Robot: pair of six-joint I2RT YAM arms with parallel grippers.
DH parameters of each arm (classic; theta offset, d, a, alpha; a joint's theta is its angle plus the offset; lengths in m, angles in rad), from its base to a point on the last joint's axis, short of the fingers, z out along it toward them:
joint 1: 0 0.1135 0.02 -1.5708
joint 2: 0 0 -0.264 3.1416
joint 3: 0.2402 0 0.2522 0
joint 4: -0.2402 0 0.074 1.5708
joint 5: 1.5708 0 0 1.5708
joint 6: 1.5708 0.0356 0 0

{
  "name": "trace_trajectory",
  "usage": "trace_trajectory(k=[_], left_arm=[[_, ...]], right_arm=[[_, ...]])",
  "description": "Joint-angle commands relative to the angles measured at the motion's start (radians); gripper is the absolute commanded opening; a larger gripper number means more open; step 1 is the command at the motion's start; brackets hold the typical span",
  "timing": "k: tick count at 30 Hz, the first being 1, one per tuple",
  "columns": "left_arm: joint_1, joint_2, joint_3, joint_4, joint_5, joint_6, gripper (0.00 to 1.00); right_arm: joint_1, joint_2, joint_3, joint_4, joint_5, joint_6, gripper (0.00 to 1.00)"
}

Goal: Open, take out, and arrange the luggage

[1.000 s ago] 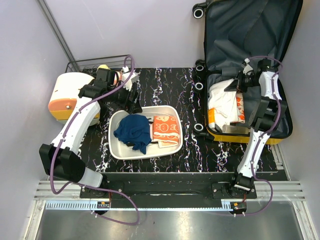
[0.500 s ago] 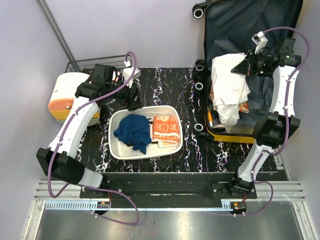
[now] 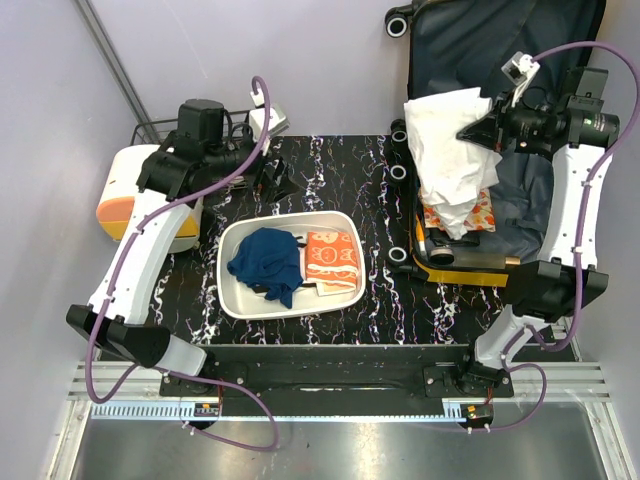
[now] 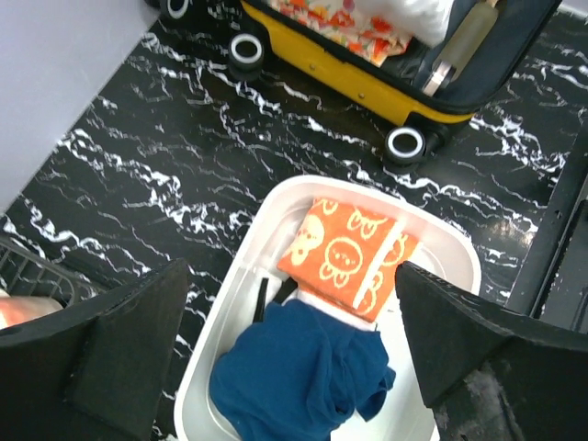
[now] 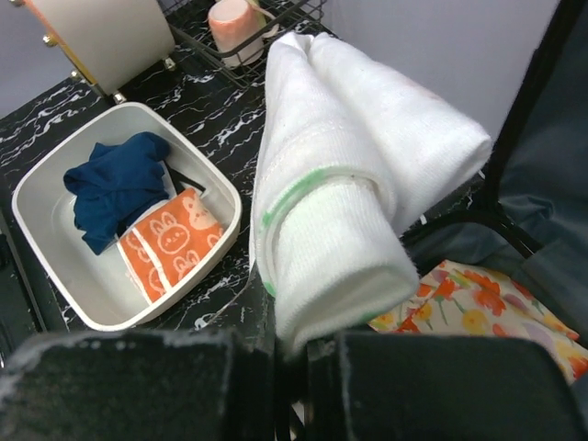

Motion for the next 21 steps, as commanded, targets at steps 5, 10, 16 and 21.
trace_trajectory(k=[5,10,16,21], left_arm=[[-0.099,0.029,0.174,0.040,0.065,-0.066,0.99],[-0.168,0.024,0.174,0.040,0.075,-0.122,0.99],[-0.226,0.029,0.171,0.040,0.062,-0.152,0.99],[-0.257,0.032,0.165,0.038,0.084,-0.155,0.99]], right_arm=[[0.181,-0.184,-0.109,-0.058,-0.037,-0.240,0.00],[0.337,-0.255,-0.200,-0.066,-0.001,-0.307,0.00],[0.481,-0.290,-0.221,-0.100,0.017,-0.347,0.00],[0.577,-0.309,-0.252,-0.140,0.069,-0.434,0.00]])
